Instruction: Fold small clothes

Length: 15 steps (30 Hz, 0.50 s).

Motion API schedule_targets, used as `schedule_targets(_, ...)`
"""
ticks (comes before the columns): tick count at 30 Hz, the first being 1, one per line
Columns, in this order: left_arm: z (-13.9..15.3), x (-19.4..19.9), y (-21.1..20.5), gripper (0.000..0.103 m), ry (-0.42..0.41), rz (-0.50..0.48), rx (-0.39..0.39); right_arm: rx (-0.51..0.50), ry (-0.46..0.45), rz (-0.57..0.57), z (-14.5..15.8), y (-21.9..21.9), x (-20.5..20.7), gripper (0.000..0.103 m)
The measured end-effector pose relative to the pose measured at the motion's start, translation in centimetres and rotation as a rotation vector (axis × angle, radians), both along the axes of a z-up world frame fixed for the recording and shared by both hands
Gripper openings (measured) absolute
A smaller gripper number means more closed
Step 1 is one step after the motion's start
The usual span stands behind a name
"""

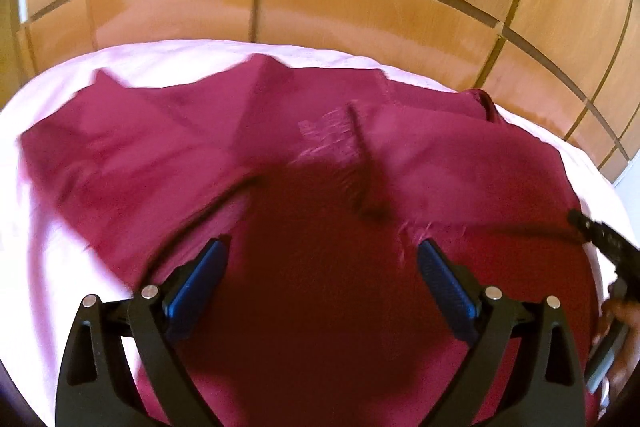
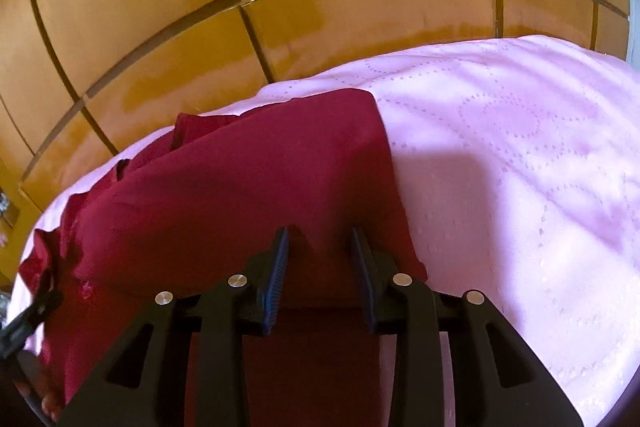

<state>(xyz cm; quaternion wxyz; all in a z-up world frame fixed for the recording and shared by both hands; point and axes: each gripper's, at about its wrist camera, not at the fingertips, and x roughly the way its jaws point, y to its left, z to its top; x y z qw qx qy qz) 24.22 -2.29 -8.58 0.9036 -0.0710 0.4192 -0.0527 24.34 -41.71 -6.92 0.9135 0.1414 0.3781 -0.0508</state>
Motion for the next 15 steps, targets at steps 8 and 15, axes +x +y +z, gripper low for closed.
schedule_targets(8,-0.2,-6.5,5.7,0.096,-0.012,0.112,0.015,-0.176,-0.081,0.033,2.0,4.0,-1.5,0.065)
schedule_targets(15,-1.2,-9.4,8.9,0.097,-0.010,0.207,0.020,0.121,-0.101,0.283,3.6,12.0,-3.1,0.065)
